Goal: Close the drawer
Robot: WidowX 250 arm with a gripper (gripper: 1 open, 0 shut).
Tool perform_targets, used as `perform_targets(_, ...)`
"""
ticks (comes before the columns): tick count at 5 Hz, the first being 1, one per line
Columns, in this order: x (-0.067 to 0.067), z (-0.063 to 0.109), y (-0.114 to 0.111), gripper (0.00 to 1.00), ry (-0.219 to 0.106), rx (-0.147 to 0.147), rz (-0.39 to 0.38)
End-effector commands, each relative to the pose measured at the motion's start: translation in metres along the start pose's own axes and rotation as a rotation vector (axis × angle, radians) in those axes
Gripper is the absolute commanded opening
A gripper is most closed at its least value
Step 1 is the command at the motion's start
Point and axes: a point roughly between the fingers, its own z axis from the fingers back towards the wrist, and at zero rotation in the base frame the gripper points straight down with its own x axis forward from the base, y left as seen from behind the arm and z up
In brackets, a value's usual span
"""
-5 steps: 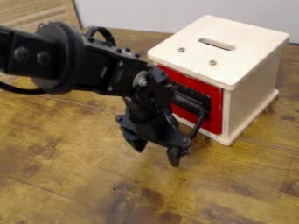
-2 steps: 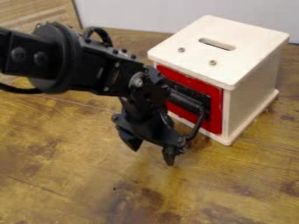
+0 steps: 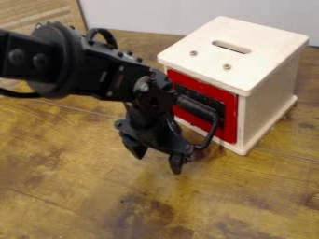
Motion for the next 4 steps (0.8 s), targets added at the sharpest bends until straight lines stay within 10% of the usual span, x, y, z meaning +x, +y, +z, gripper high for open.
perform_targets(1,0.016,0.027,0.013,1.00,-0.079,0.014,0.026)
perform_targets(4,0.016,0.027,0.023,1.00,-0.074,0.044,0.048)
